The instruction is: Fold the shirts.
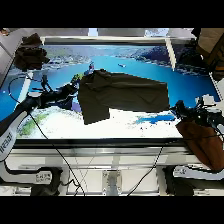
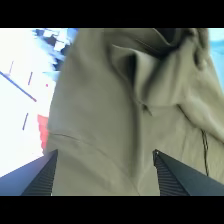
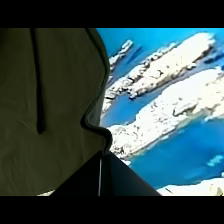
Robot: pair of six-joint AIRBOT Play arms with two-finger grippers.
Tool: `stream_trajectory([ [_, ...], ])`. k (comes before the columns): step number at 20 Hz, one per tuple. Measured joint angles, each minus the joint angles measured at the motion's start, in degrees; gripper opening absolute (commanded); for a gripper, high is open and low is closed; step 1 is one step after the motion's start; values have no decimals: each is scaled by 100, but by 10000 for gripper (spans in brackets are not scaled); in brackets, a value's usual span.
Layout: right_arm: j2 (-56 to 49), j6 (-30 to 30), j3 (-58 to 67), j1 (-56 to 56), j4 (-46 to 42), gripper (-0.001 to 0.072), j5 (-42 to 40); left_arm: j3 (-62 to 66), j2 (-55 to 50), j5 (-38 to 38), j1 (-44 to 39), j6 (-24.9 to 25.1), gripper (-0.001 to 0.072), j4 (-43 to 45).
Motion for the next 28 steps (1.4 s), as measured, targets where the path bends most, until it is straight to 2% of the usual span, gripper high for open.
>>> stream_trajectory([
  [2,37,-7,0,0,13,30,52,0,-111,-216,160,-111,649,4],
  [3,46,-9,0,0,26,30,66,0,-170,-341,234,-179,600,7],
  [4,50,-9,0,0,26,30,83,0,-240,-442,297,-219,582,26],
  [8,70,-15,0,0,111,30,140,39,-544,-857,407,-332,570,92],
  [12,70,-90,0,0,269,30,175,273,-831,-1054,428,-358,486,129],
  [18,70,-166,0,0,433,30,201,1001,-1362,-1259,214,-634,486,428],
  [19,70,-170,0,0,448,30,210,1123,-1453,-1311,170,-678,466,457],
  [21,70,-179,0,0,463,30,214,1309,-1602,-1388,94,-782,415,509],
  [22,70,-181,0,0,468,30,214,1379,-1661,-1412,63,-807,349,529],
  [23,70,-181,0,0,472,30,216,1429,-1707,-1434,37,-846,206,557],
  [24,70,-184,0,0,474,30,216,1462,-1746,-1456,24,-879,5,588],
  [28,87,-186,0,0,485,30,236,1547,-1799,-1626,-7,-785,12,439],
])
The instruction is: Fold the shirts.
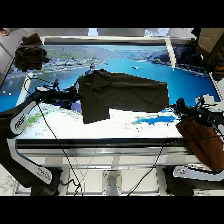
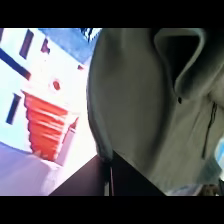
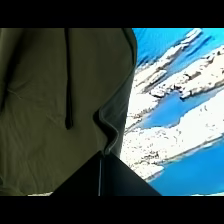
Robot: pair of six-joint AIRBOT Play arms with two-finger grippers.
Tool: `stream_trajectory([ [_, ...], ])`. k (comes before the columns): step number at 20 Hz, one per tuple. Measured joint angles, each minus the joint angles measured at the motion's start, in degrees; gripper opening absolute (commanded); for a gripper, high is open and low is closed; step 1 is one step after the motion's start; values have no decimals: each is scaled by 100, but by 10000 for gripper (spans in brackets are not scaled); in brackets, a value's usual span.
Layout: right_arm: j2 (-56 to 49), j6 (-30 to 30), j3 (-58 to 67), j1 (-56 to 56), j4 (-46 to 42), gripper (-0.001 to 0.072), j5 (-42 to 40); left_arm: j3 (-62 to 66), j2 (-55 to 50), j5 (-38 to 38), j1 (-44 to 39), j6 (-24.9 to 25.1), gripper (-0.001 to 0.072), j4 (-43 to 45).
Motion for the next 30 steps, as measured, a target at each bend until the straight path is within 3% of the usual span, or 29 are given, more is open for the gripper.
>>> stream_trajectory([
  [2,90,-17,0,0,-4,29,37,46,-2,-85,-4,271,11,-372],
  [5,466,-35,0,-31,2,29,144,155,184,-358,-4,1064,10,-1506],
  [9,1410,-157,22,-522,431,28,527,297,1032,-688,26,2015,10,-2935],
  [16,3858,-354,1058,-2697,1886,27,1867,400,3622,-863,157,2573,10,-3654],
  [21,4774,-297,2234,-3276,3012,26,2149,413,5536,-227,175,2686,9,-3213],
  [26,4946,-271,2977,-3191,2894,26,2074,413,6588,809,175,1864,9,-1311],
  [30,4931,-251,3128,-3025,2741,25,1956,413,6802,1325,175,1467,9,-542],
])
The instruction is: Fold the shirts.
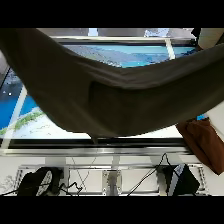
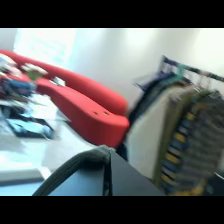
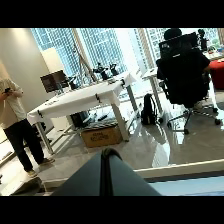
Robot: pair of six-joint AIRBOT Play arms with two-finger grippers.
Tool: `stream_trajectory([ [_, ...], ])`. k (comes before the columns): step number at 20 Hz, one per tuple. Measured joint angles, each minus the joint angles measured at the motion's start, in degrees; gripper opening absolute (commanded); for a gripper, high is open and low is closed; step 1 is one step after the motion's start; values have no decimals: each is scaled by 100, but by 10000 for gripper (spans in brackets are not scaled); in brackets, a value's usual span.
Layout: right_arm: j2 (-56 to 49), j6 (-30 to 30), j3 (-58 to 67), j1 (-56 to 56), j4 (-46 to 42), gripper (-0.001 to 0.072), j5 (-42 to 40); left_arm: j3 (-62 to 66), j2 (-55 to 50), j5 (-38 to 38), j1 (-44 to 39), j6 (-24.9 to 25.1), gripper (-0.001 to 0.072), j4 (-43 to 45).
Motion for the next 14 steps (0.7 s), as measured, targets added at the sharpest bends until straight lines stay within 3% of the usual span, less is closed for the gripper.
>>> stream_trajectory([
  [8,-68,63,490,356,-562,25,-168,527,203,516,0,0,9,457],
  [10,-98,195,870,726,-1167,25,-175,782,341,516,0,2,9,732],
  [14,-120,592,1773,1556,-2914,24,-155,1110,647,413,0,-509,8,1873],
])
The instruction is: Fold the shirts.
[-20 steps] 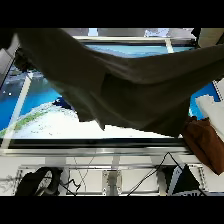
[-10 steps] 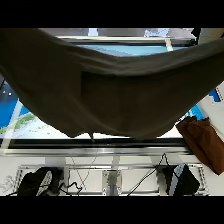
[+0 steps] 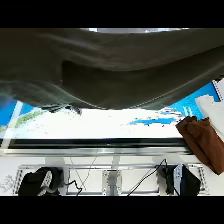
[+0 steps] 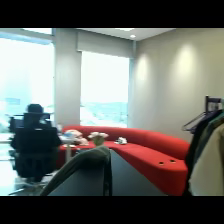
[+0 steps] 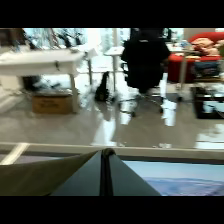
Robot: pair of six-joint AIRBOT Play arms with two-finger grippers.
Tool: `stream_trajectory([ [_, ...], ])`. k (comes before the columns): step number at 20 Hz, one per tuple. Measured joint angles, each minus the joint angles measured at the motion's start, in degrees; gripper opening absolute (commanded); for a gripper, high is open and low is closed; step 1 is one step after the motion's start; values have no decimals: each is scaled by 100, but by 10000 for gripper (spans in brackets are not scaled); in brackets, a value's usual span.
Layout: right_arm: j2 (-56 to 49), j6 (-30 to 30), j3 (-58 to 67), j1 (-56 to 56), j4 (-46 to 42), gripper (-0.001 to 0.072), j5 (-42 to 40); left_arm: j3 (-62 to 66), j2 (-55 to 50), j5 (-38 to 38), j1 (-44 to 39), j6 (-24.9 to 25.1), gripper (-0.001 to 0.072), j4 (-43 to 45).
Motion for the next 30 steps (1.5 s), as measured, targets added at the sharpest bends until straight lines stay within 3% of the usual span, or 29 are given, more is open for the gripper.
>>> stream_trajectory([
  [6,-157,695,719,1403,-2682,24,350,111,-48,-796,0,-1290,8,1832],
  [11,-579,1064,-192,2400,-3679,25,739,-262,-702,-1628,0,-1947,9,2564],
  [16,-1443,894,-1746,2658,-3248,25,101,-1246,-1869,-1217,-4,-2170,9,2669],
  [21,-2968,205,-2562,2732,-2105,24,-1401,-1587,-3740,68,-7,-2041,9,2194],
  [24,-3967,-286,-2583,2885,-1543,24,-2465,-1220,-4841,848,-15,-1803,9,1781],
  [30,-5528,-953,-1788,3480,-1226,24,-3880,352,-6424,1207,-249,-1281,9,1598],
])
